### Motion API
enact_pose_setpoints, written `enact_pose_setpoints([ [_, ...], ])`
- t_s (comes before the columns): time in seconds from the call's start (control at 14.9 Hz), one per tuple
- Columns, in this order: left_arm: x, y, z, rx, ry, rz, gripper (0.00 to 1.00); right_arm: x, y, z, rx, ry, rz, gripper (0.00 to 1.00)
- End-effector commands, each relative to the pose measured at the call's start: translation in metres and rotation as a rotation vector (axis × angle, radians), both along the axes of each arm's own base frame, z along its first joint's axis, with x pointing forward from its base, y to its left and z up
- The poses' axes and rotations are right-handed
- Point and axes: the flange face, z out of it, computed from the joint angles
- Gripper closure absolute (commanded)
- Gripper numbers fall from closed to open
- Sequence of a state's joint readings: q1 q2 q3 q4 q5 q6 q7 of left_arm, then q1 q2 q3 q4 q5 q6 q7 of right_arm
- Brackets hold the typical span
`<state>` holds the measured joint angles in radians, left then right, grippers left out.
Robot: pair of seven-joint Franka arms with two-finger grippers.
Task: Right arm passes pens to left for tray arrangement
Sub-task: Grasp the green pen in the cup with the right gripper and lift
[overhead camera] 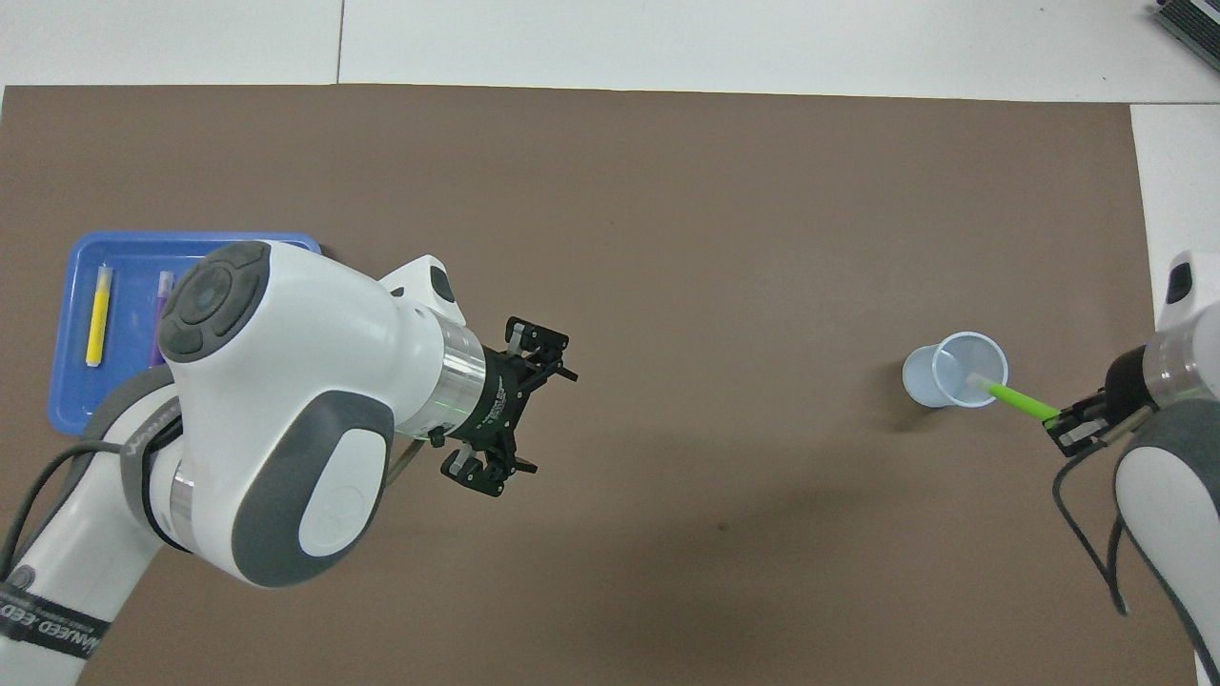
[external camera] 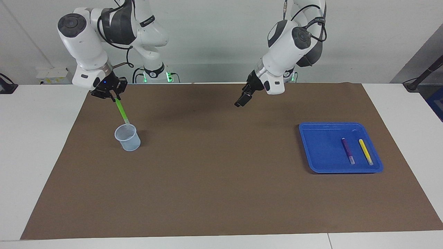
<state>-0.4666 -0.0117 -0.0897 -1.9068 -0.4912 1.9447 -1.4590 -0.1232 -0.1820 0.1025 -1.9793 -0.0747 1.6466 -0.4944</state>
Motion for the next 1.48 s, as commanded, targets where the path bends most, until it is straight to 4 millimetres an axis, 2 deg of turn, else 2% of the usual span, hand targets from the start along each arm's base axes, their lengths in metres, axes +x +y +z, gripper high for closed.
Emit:
enact_pose_setpoints([
  [0.0,-0.011,-0.011,0.002,-0.017,-0.016,0.035,0.0,-0.003,0.007,0.017,-0.022,0.005,0.013,1.0],
  [0.27,-0.011,-0.011,0.002,-0.017,-0.017,0.043,0.0,-0.004,0.022,0.017,0.093,0.007,0.022,1.0],
  [0.61,-0.002,-0.001,0.003,-0.021,-0.024,0.079,0.0,-0.007,0.042,0.017,0.271,0.021,0.009,1.0],
  [1.14,0.002,-0.002,0.003,-0.025,-0.023,0.156,0.0,-0.017,0.074,0.014,0.547,0.029,0.004,1.0],
  [1.21,0.003,-0.003,0.002,-0.027,-0.026,0.176,0.01,-0.02,0.091,0.015,0.555,0.039,0.037,1.0],
  [1.41,0.0,-0.008,0.003,-0.028,-0.023,0.187,0.01,-0.026,0.105,0.012,0.622,0.084,0.045,1.0],
])
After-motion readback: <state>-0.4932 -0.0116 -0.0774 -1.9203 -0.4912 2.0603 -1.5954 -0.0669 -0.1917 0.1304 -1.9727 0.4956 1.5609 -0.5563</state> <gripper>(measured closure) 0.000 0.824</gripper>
